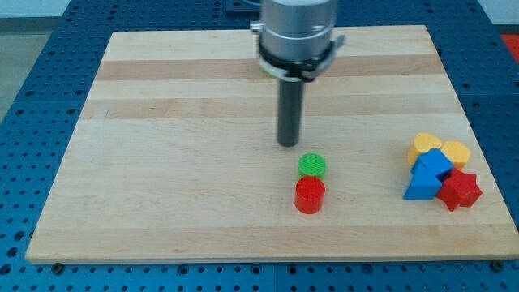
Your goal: Move the red circle to the right of the green circle
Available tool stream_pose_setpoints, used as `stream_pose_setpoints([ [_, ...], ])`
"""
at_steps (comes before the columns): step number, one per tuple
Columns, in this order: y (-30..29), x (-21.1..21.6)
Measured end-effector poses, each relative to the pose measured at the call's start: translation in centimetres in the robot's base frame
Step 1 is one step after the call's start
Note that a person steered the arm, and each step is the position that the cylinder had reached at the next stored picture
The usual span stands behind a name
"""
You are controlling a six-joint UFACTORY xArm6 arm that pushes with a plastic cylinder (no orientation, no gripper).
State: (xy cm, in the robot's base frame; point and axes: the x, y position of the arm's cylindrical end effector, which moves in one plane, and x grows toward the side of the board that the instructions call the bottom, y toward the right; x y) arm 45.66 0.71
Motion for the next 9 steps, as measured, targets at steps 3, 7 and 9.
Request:
stream_pose_setpoints([
  [3,2.0,9.8],
  [7,5.6,14.1],
  [9,14.0,9.7],
])
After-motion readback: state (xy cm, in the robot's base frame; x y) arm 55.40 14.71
